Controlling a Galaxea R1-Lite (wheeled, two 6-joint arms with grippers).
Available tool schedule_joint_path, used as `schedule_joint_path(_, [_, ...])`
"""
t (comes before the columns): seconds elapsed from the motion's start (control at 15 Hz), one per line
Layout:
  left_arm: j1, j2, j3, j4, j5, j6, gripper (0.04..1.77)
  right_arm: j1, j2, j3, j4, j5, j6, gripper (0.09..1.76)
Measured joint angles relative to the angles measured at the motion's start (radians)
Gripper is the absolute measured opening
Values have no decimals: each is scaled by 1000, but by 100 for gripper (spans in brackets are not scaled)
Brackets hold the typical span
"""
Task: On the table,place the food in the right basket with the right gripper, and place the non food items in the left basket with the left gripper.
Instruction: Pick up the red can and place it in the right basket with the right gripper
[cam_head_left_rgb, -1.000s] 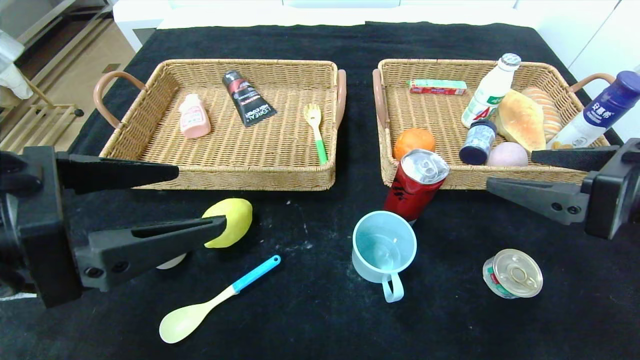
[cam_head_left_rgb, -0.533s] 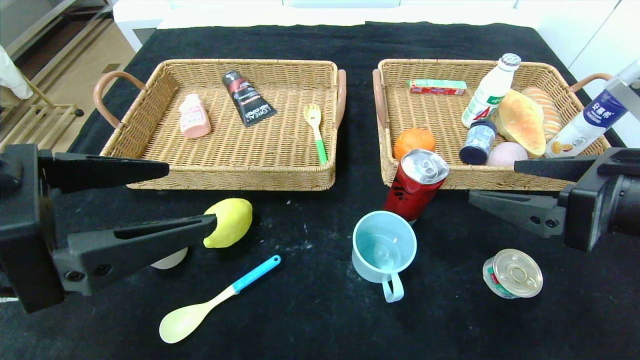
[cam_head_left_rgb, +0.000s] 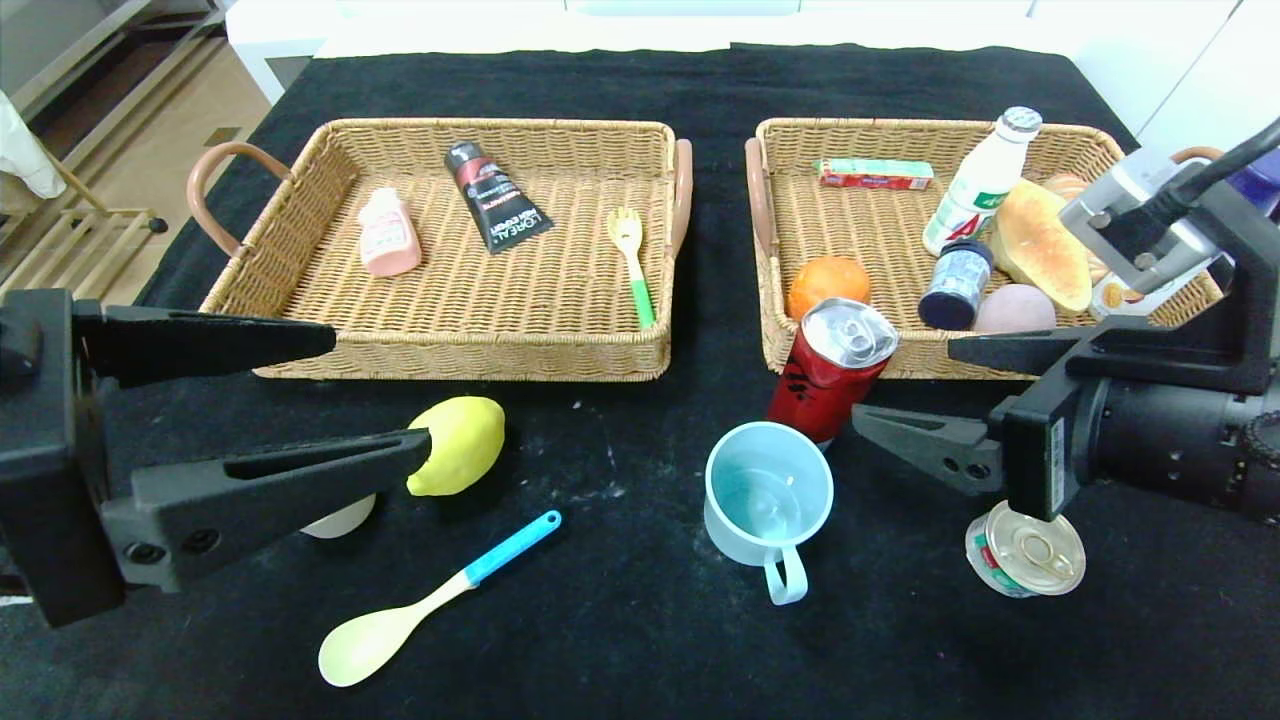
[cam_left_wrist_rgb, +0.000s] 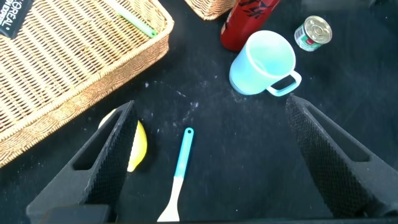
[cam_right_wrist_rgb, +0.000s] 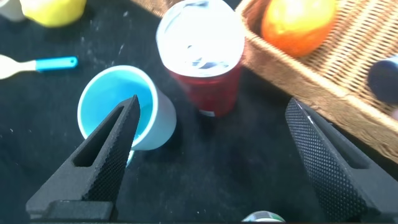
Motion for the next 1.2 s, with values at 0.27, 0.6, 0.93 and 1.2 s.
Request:
schedule_joint_path(0.27, [0, -2, 0, 0, -1, 0, 172, 27, 40, -8, -4, -26, -26, 171])
schedule_joint_path(0.6, [0, -4, 0, 0, -1, 0, 172, 37, 92, -26, -86, -54, -39, 171])
schedule_joint_path(0.93, [0, -5, 3, 0, -3, 0, 172, 27, 151, -43, -159, -85, -55, 171])
schedule_joint_path(1.2, [0, -5, 4, 0, -5, 1, 172, 13, 191, -66, -209, -87, -51, 171])
